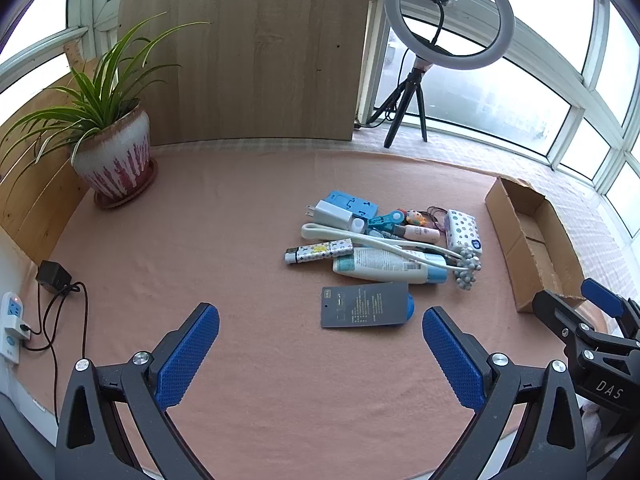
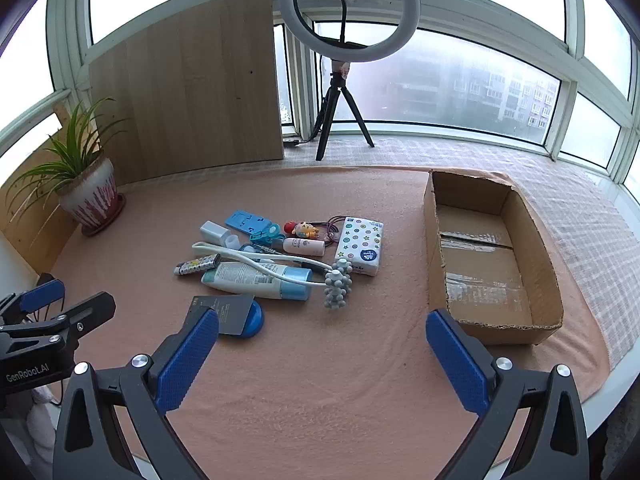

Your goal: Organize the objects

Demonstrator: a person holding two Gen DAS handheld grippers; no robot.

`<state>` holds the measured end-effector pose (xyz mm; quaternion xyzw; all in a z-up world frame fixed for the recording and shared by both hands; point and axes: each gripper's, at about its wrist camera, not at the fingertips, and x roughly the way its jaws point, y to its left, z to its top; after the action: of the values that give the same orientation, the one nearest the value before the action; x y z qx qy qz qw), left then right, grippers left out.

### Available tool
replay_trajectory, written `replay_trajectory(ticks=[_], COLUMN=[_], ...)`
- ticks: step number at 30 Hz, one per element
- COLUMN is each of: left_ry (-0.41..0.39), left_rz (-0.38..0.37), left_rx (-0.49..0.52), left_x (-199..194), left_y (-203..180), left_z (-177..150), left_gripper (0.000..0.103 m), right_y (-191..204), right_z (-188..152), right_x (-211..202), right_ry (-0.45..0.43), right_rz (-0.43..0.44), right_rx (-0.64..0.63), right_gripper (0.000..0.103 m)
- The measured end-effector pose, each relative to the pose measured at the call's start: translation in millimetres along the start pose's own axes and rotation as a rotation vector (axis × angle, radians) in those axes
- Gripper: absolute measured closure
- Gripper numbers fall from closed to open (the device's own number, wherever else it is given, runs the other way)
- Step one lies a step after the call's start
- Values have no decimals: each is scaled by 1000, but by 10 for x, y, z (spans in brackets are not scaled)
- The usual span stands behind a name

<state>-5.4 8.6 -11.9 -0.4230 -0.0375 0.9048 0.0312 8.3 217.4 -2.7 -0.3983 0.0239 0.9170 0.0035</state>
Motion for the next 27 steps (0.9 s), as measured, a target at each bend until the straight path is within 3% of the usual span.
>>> replay_trajectory(ticks=[27], left_ry=[30], left_rz=[-17], left_rx=[4], left_x=[100], left_y=[-9], left_z=[-20], left_gripper=[0], right_y=[-20], right_z=[-53], right_x=[41], right_ry=[24], right_rz=[9], right_rx=[6], right_gripper=[0])
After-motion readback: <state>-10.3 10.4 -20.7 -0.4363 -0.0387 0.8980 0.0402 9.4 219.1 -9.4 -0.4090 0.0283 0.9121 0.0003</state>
